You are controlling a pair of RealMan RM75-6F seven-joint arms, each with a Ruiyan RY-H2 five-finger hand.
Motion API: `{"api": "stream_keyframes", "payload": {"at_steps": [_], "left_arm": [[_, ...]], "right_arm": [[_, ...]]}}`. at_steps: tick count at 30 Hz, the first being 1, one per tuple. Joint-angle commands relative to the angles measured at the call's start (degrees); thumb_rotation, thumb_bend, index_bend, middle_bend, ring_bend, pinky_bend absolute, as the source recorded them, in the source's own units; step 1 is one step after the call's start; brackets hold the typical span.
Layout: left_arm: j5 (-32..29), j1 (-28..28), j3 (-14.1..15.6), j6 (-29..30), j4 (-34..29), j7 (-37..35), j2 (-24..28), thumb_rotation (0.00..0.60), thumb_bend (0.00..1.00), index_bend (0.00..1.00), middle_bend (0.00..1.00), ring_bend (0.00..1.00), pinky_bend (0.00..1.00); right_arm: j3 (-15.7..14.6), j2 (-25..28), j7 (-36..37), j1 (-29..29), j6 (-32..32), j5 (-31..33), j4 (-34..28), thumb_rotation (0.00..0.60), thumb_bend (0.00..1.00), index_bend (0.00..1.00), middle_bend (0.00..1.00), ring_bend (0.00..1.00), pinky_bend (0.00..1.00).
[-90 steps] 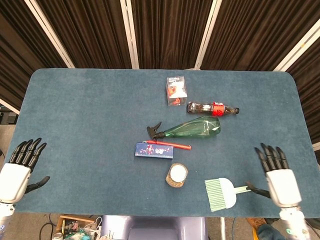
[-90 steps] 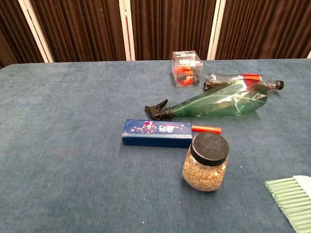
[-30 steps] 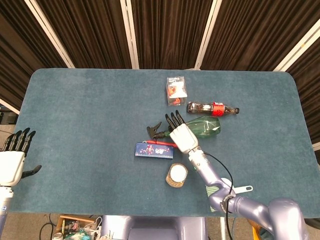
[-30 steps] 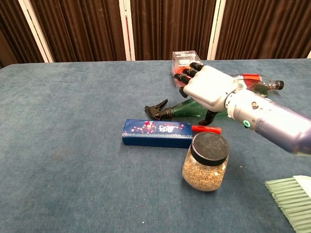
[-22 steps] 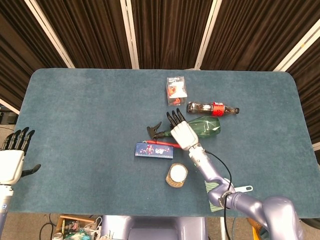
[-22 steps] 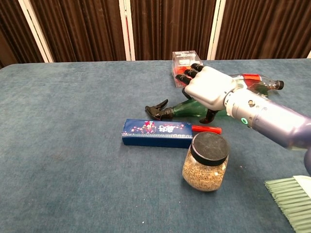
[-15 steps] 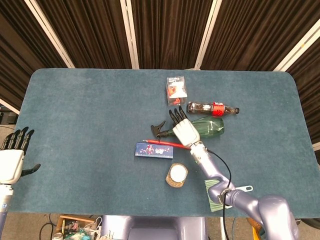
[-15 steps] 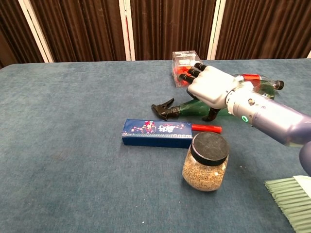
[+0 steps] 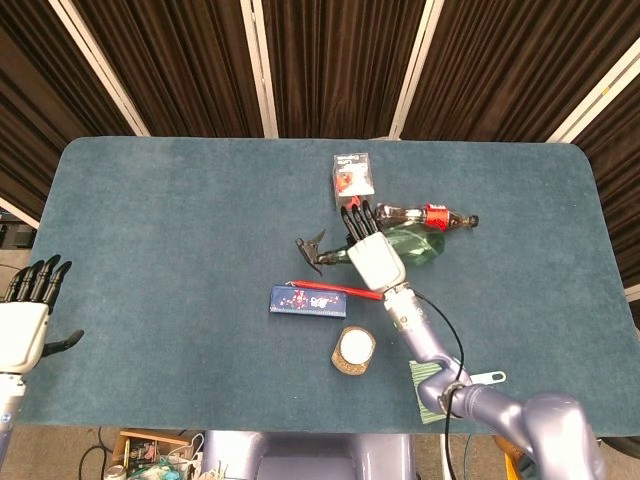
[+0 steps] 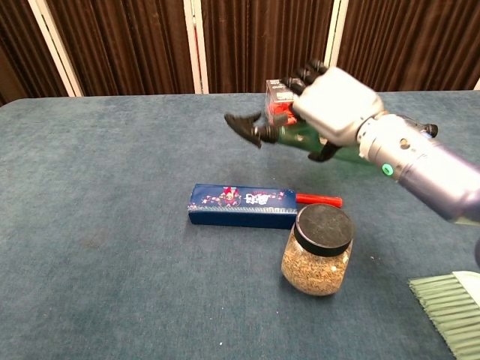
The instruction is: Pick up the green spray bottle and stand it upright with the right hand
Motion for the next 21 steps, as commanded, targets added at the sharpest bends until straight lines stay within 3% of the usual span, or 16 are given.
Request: {"api": "stream_keyframes", "payload": {"at_steps": [1,7,14,21], "left_arm": [[1.03,0.4,0.51,0.84,-0.36,-0.5,0.33,0.6,0.04,0.0,0.0,0.0,0.08],[2.63,0.78,1.16,1.95,-0.71,-1.07,0.67,0.6,0.04,0.0,0.0,0.0,0.08],[5.56,0.18,3.11,0.66,-1.88,-5.54,1.98,0.6,0.04,0.0,0.0,0.0,0.08],[5.85,-0.26,3.1,0.19,-1.51,-5.46,2.04,0.6,0.04,0.0,0.0,0.0,0.08]], "right_arm": [[0.15,4.71,-0.58,-1.94,4.74,-2.11,-8.43,0.6,0.5,0.95,0.08,0.0,0.0],[1.85,10.81,6.27,-4.64,10.36,-3.35,-21.08,0.6,0.5,0.96,0.09,0.0,0.0],[4.44,16.11,24.09,-8.42,17.1,-4.09,-29.55,0.6,0.5,0.97,0.1,0.0,0.0],[5.79,20.58,46.11,-12.4,14.22,2.14,-35.97,0.6,0.52,0.97,0.1,0.0,0.0]]}}
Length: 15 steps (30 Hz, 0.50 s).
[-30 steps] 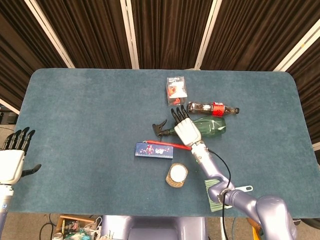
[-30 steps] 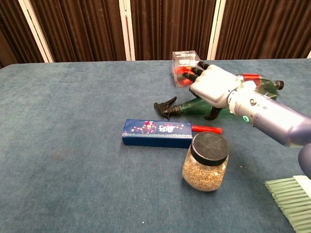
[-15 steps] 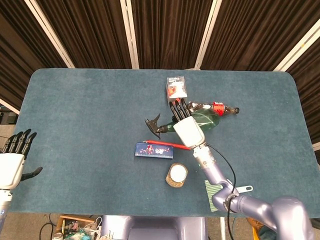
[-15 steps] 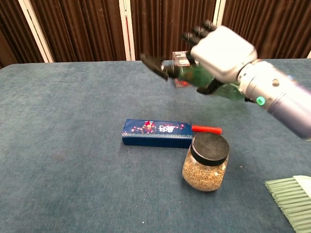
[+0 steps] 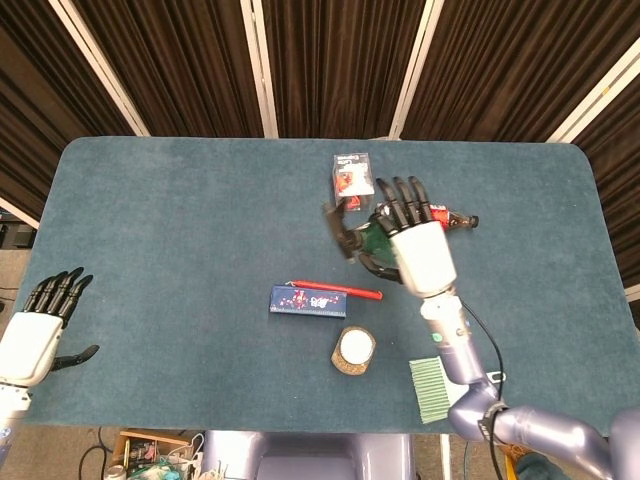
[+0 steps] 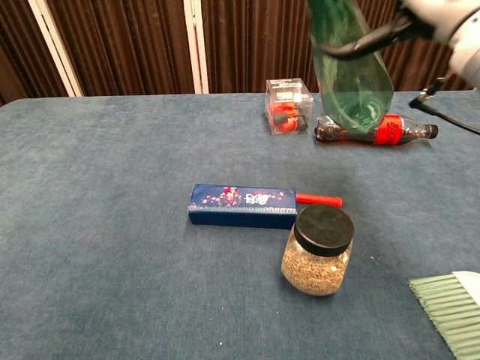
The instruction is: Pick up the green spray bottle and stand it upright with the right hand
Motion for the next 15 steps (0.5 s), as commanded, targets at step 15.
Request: {"api": "stream_keyframes", "payload": {"at_steps": [15], "left_arm": [[0.22,-0.8,-0.26,-0.54,0.09,0.06,-0.61,0.6,0.05,0.0,0.0,0.0,0.08]], "right_arm": [[-0.92,1.43,38.69,-7.35,-0.38,3.88,7.6,0.6,0.54,0.96,0.1,0.0,0.0]]}}
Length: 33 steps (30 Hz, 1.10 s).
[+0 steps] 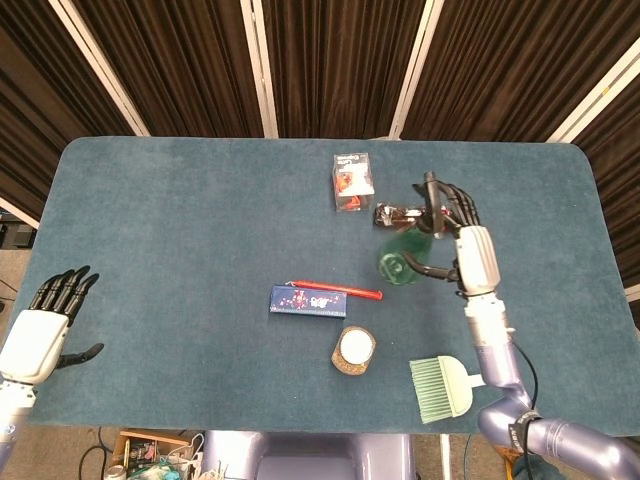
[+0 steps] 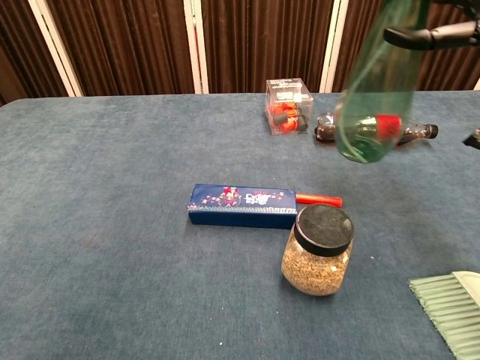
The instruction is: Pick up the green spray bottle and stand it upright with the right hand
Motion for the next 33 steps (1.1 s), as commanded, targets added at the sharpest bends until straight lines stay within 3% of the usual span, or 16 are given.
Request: {"api": "stream_keyframes", "payload": {"at_steps": [1,15,28,31,33], "left_arm": [[-0.11,-0.13,-0.05,-0.22,-0.04,0.32,-0.16,0.6,0.05,0.0,0.0,0.0,0.08],[-0.76,-1.22,-0.15,-2.25,0.05,1.18,-0.63,0.6,0.05,0.0,0.0,0.0,0.08],[-1.16,-1.48,-0.09,-2.73,0.15,1.19,-0.69,0.6,0.05,0.0,0.0,0.0,0.08],[-1.18,-1.59,-0.04,-2.93,0.14,1.2,-0.68,0.6,0.05,0.0,0.0,0.0,0.08],[-1.18,-1.61,-0.02,-2.94,0.13,1.19,-0.68,0.6,0.05,0.0,0.0,0.0,0.08]], "right_arm": [[-0.62,-2.47,3.19,-1.09,2.55,-1.18,4.65,0.6,0.54,0.96,0.1,0.0,0.0],[-3.22,-12.92,11.34,-1.23,6.03,-3.9,25.28,0.6,0.54,0.96,0.09,0.0,0.0],[-3.92,-17.42,16.66,-1.07,3.47,-2.9,34.43,0.6,0.54,0.95,0.09,0.0,0.0],[-3.9,-17.67,17.34,-1.02,3.39,-2.91,35.15,0.6,0.51,0.9,0.07,0.0,0.0],[-3.9,-17.61,17.6,-0.97,3.36,-2.99,35.24,0.6,0.48,0.75,0.03,0.0,0.0]]}}
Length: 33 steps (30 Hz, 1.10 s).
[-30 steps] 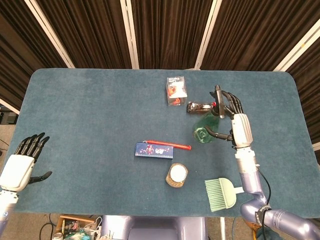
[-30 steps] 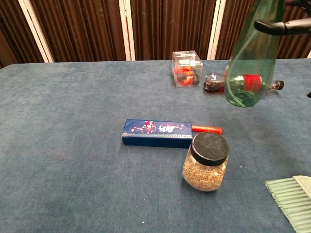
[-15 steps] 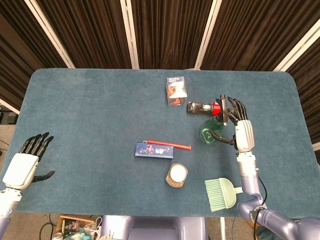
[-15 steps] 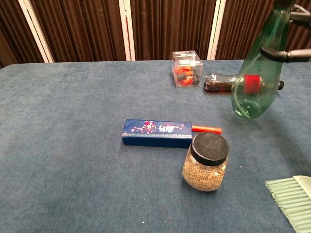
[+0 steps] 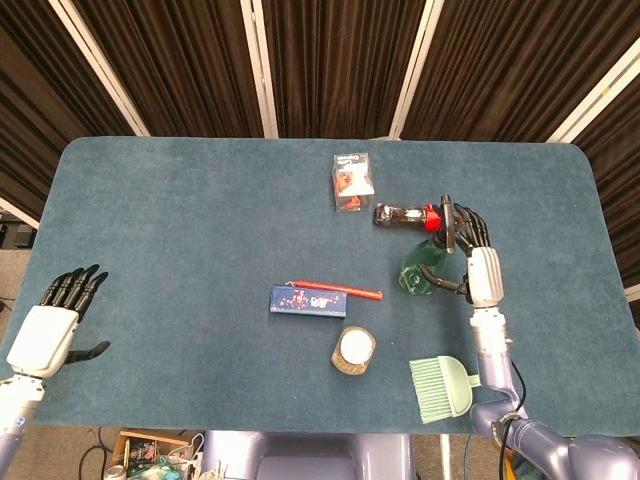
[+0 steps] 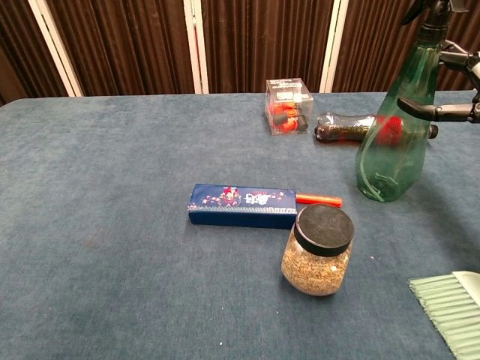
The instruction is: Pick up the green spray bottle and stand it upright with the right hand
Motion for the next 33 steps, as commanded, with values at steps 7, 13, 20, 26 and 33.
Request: {"api": "stream_keyframes", "payload": {"at_steps": [7,13,20,26,33], "left_arm": [[-0.14,0.08,-0.04,0.27,-0.01,-0.26,0.07,0.6,0.05,0.0,0.0,0.0,0.08],[-0.11,0.11,-0.06,0.51,-0.08,-0.57,0.17,0.6,0.05,0.0,0.0,0.0,0.08],[-0.16,0.21,0.03,0.64,0.03,-0.96,0.3,0.6,0.05,0.0,0.0,0.0,0.08],[0.21,0.52,0.12,1.47,-0.19,-0.83,0.39,0.6,0.05,0.0,0.0,0.0,0.08],[0.67,0.8,0.41,2.02,-0.47,-0.97,0.65,0.6,0.05,0.0,0.0,0.0,0.08]], "right_arm": [[-0.07,2.07,-1.41,-0.22,-0.36,-0.14,-2.09,0.6,0.41,0.33,0.0,0.0,0.0],[-0.07,3.7,-4.32,-0.96,0.3,-0.06,-5.15,0.6,0.35,0.12,0.0,0.0,0.0],[-0.27,5.38,-6.04,-1.9,2.19,-0.81,-8.2,0.6,0.33,0.05,0.0,0.0,0.0],[-0.69,6.95,-6.42,-2.94,3.51,-1.48,-10.85,0.6,0.33,0.02,0.0,0.0,0.0],[-2.88,12.17,-5.9,-6.4,5.74,-2.99,-16.86,0.6,0.31,0.0,0.0,0.0,0.0]]}}
